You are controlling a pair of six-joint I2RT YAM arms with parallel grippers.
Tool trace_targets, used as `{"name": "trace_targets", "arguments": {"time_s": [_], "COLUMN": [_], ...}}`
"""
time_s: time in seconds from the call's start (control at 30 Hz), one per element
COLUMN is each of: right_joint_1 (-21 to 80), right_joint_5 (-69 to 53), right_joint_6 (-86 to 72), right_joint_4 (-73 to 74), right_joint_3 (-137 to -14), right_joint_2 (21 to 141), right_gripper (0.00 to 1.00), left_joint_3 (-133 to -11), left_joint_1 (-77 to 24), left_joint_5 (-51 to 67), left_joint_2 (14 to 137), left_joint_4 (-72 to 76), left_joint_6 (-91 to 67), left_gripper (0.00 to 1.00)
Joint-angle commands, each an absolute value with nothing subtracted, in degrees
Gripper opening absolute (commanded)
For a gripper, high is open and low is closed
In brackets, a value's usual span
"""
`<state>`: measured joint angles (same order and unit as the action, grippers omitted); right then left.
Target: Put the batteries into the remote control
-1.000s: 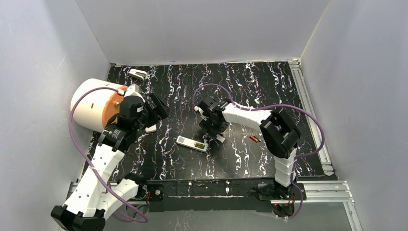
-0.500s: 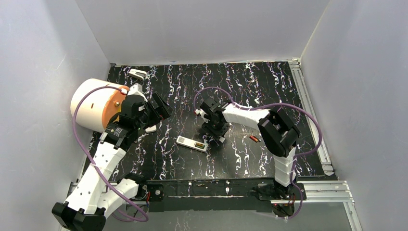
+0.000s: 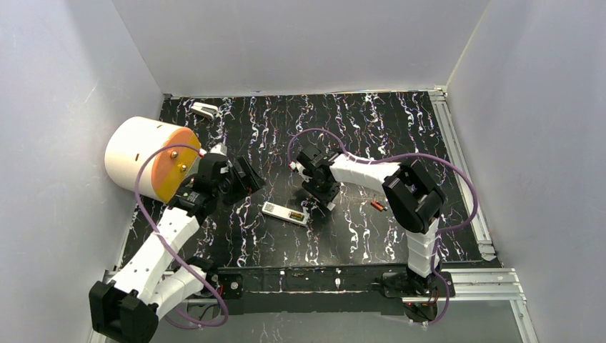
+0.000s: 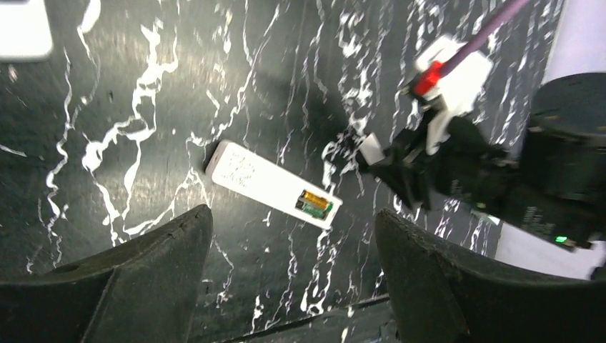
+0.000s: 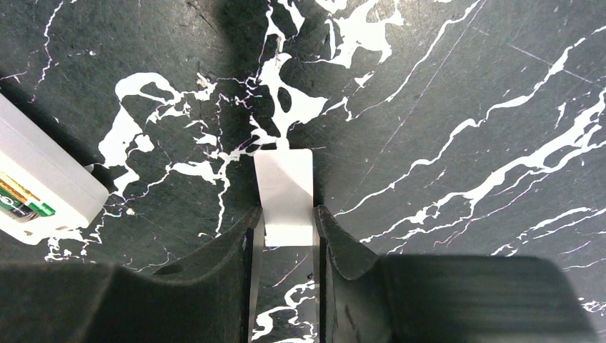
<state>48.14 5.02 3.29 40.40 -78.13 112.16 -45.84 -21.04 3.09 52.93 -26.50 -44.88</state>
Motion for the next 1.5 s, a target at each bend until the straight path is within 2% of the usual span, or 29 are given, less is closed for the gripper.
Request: {"name": "trace_targets", "arguments": {"time_s": [0.0,0.27,0.5,0.6,1.3,1.47], "right_joint_1": [48.78,48.69,48.27,48.34,48.43,48.39], "right_joint_5": [5.26,2.87,-1.28,-5.35,-18.51,-20.29], "right_joint_6": [3.17,3.35,3.49,4.01,1.23,1.24], "right_joint_4": [38.2,37.14,35.9,34.83,26.5,25.42], "right_joint_3": [-74.72,-74.12,-73.34,-72.85,-70.66,-70.92], "right_joint_2": [113.43,108.17,104.61,102.46,96.97,97.37], "right_gripper": [0.32,0.32,0.32,0.32,0.32,0.32], "left_joint_3": [-41.62,-38.91,-36.83,-36.83,-43.35,-42.66], "left_joint_1": [-20.59,-20.64,-20.63,-20.63,-22.1,-22.46], "left_joint_5": [11.27,23.0,32.23,32.21,40.11,41.24], "left_joint_2": [54.79,64.04,73.63,74.86,86.39,86.84], "left_joint_4": [-19.82,-10.49,0.52,2.06,3.52,3.95], "left_joint_6": [-47.37,-48.8,-51.04,-51.05,-47.27,-47.53], "left_gripper": [0.8,0.8,0.63,0.6,0.6,0.56]}}
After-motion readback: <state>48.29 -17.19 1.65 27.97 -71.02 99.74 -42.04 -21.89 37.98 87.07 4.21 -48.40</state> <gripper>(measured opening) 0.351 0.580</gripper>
